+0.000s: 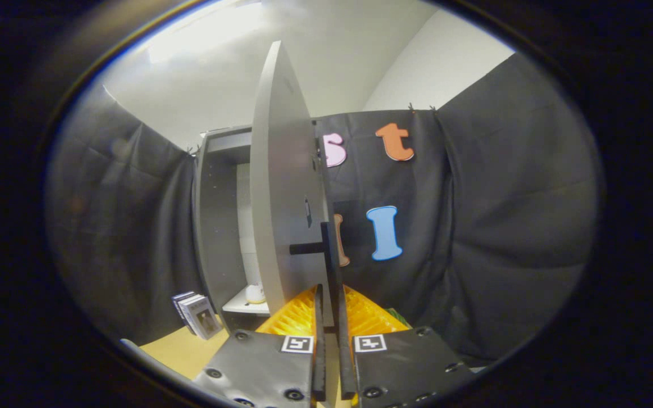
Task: Open the shoe cabinet door, grab the shoes and put them into the shoe cabinet, then close the shoe cabinet door.
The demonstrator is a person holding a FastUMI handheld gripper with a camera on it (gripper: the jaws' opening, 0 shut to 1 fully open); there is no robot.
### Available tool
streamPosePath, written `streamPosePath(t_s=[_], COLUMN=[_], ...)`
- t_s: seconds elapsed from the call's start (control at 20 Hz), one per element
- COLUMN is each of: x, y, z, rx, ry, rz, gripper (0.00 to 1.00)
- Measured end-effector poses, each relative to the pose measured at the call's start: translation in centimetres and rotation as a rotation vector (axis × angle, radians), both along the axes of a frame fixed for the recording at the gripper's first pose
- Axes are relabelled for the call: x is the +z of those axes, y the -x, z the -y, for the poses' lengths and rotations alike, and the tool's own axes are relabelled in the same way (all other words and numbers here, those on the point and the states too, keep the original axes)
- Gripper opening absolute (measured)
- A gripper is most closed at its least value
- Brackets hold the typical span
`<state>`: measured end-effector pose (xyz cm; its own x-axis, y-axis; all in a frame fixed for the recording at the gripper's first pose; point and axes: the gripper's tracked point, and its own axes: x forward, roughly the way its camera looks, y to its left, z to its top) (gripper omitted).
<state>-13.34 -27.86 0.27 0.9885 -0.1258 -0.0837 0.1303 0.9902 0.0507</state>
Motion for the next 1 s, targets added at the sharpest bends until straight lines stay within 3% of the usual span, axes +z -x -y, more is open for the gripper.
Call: streamPosePath(t_s=[0.5,0.7,1.0], x=[3.7,4.9,2.9], y=[4.0,4.8,3.9], z=[4.2,2.2,-4.4], rx=[-0.160,-0.136,-0.016], ry=[0.049,0.084,0.073], rz=[0.119,0.172,0.161], gripper=[0.11,0.11,0.11])
